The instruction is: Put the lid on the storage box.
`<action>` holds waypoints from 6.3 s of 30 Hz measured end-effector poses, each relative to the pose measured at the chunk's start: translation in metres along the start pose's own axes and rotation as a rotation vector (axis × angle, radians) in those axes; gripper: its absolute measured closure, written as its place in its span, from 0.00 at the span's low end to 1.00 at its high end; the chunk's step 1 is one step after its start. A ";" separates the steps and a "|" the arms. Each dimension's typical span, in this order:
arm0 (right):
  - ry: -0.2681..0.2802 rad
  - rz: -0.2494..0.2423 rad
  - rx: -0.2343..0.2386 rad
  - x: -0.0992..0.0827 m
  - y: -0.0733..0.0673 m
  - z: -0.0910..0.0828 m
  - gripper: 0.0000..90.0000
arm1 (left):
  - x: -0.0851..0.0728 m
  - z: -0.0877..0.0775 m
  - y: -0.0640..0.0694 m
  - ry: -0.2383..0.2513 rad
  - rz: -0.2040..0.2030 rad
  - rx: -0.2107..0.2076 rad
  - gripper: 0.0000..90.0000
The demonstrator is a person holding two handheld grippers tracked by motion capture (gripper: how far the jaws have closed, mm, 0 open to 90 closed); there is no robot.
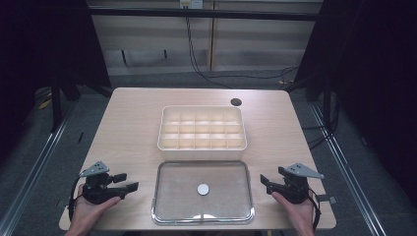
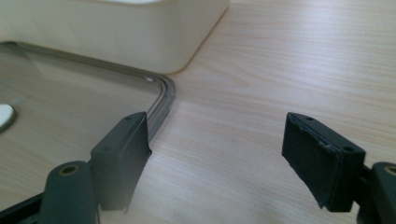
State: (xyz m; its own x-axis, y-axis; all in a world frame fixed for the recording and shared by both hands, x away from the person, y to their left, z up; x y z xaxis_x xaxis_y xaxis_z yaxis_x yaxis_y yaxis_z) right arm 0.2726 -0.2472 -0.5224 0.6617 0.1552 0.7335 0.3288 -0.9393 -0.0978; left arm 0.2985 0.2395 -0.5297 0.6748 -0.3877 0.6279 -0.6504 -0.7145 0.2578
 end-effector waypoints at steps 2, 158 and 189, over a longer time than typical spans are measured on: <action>0.005 0.007 0.008 0.001 0.000 0.000 0.25 | -0.001 0.001 0.000 -0.016 0.023 0.007 0.38; -0.117 0.365 0.590 0.023 -0.039 0.036 0.83 | 0.025 0.055 0.036 -0.133 0.073 -0.150 0.51; -0.085 0.265 0.522 0.029 -0.046 0.028 0.81 | 0.040 0.035 0.041 0.002 0.039 -0.195 0.58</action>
State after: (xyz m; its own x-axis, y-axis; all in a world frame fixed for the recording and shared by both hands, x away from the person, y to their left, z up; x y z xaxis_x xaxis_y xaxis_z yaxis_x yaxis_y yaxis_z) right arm 0.2953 -0.1909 -0.5153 0.8111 -0.0205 0.5845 0.4184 -0.6780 -0.6044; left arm 0.3115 0.1743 -0.5200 0.6471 -0.4113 0.6420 -0.7315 -0.5723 0.3707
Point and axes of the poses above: each handheld gripper's, and its own axes: z roughly forward along the jaws, x roughly out of its top, y roughly to its right, the point moved 7 cm from there along z, roughly forward along the jaws, and after that the axes turned 9 degrees about -y, right-handed, at the moved point
